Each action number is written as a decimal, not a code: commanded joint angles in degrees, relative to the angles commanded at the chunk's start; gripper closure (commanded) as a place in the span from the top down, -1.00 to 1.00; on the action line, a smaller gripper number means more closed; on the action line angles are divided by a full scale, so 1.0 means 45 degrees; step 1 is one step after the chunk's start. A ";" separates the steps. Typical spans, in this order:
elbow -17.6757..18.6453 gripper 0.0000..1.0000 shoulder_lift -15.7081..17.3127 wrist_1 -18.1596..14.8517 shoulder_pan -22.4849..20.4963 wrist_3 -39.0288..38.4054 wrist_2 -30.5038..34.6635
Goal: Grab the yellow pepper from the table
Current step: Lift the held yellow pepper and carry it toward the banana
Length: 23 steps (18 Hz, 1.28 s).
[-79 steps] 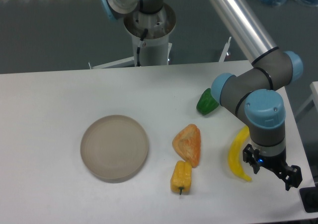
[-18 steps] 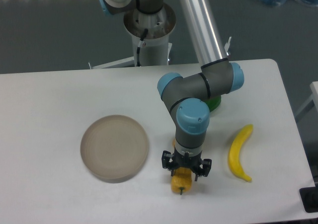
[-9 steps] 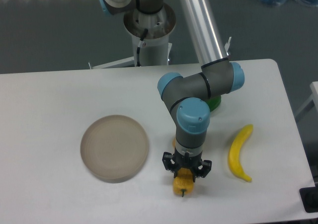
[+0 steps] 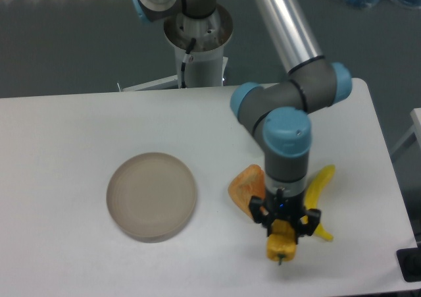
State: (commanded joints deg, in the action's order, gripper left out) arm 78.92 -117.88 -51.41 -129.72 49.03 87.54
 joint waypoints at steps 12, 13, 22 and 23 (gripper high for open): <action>0.0822 -0.22 0.1155 -0.0470 -0.0667 0.2660 0.0332; 0.0861 -0.22 0.1136 -0.0469 -0.0667 0.2659 0.0332; 0.0959 -0.22 0.1214 -0.0450 -0.0706 0.2679 0.0332; 0.0959 -0.22 0.1195 -0.0430 -0.0706 0.2679 0.0332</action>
State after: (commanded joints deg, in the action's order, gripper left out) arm 83.23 -112.50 -53.35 -132.89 61.08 89.03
